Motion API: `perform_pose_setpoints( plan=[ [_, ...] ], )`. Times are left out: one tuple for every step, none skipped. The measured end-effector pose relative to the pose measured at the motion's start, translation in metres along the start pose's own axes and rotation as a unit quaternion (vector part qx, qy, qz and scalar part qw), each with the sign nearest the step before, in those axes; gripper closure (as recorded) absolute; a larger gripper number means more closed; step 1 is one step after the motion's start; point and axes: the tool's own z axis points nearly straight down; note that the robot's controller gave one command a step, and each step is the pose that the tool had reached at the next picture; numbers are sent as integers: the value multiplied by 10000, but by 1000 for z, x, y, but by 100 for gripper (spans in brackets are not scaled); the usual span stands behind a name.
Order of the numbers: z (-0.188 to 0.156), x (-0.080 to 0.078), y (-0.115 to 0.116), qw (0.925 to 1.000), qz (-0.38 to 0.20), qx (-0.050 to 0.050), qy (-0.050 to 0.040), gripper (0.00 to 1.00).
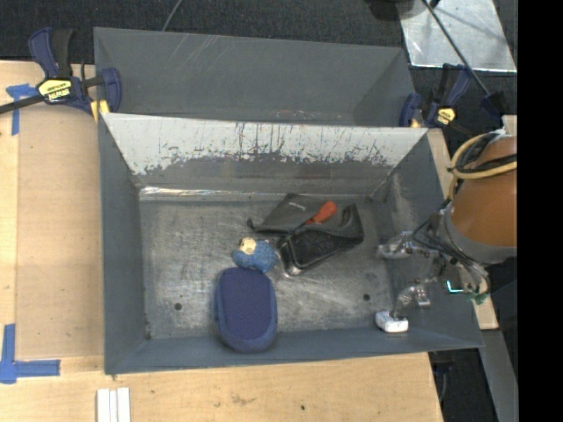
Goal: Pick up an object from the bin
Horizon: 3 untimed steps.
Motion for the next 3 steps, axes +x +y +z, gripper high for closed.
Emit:
perform_pose_setpoints(
  plan=[
    [37, -37, 69, 9989, 461, -3, -37, 0],
    [55, -85, 125, 9982, -605, 21, -54, 0],
    [40, -103, 190, 9880, -1545, 11, -44, 0]
  ],
)
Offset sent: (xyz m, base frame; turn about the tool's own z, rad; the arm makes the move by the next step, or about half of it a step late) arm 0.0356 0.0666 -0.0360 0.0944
